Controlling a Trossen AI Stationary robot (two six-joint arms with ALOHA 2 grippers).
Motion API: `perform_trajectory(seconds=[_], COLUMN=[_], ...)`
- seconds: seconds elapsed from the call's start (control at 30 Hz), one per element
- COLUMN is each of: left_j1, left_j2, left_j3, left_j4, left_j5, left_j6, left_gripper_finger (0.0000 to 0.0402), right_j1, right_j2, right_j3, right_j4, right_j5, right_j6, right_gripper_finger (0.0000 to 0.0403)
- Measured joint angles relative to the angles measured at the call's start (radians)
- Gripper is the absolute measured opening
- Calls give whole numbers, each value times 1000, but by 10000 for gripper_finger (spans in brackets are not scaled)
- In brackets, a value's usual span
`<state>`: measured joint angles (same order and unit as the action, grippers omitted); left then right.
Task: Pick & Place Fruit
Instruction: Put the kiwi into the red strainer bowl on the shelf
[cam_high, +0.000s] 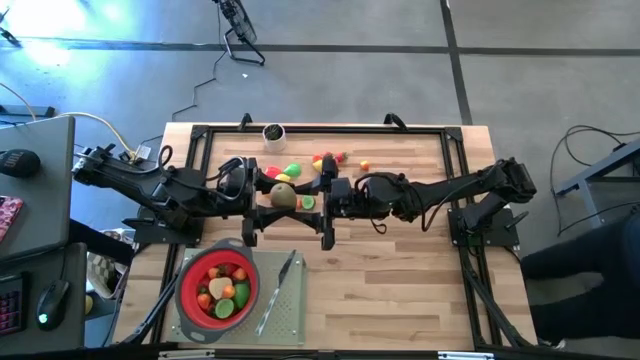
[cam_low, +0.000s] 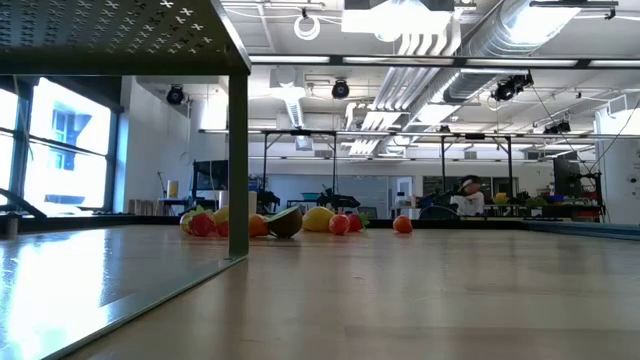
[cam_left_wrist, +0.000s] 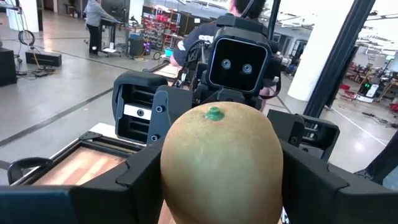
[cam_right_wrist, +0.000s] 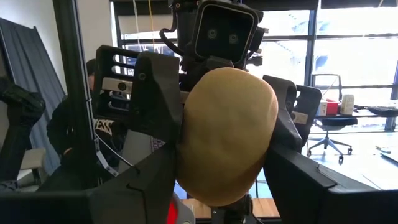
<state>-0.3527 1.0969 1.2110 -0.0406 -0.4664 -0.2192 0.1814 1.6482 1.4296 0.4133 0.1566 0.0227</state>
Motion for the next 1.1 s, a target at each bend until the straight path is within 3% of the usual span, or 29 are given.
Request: perform_trajectory(seconds=[0.4, 0.83, 1.1], left_j1=[3, 1, 1], left_j2=[-1, -5, -12], left_j3=[0, -1, -2], left_j4=[105, 97, 86], left_j5=[6, 4, 7], left_j6=[23, 57, 67], left_gripper_finger=[242, 241, 241], right_j1=[-44, -45, -43], right_j2=[-29, -31, -34], right_j3=[-2, -1, 2], right_j4=[67, 60, 34], right_j5=[-51, -68, -71], right_j6=[27, -3, 80], right_gripper_finger=[213, 215, 286])
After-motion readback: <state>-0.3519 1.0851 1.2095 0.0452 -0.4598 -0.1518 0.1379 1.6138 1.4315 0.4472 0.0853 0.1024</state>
